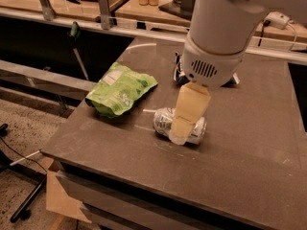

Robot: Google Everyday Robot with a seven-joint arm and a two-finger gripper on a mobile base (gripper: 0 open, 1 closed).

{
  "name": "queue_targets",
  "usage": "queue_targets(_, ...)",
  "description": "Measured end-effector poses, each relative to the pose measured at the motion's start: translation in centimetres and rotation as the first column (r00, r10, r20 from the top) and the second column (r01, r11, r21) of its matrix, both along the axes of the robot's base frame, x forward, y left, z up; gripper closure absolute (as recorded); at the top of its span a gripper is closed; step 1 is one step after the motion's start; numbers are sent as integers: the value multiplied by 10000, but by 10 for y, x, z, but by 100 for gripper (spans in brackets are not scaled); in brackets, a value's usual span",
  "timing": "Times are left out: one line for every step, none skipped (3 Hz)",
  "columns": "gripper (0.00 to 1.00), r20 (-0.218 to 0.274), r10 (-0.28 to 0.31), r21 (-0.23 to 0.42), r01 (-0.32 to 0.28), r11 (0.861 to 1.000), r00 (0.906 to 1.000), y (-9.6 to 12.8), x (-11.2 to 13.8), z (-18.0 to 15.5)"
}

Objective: Place 7up can upright

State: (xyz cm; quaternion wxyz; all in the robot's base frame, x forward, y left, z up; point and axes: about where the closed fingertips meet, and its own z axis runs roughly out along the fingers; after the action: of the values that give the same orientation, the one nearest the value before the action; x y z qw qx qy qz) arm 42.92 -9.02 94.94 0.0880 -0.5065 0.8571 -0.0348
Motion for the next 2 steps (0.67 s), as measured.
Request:
queue_targets(0,-352,-282,447,298,9986,9990,26,0,-24)
queue_targets(0,-420,-201,729,232,9971,9989,43,6,-54)
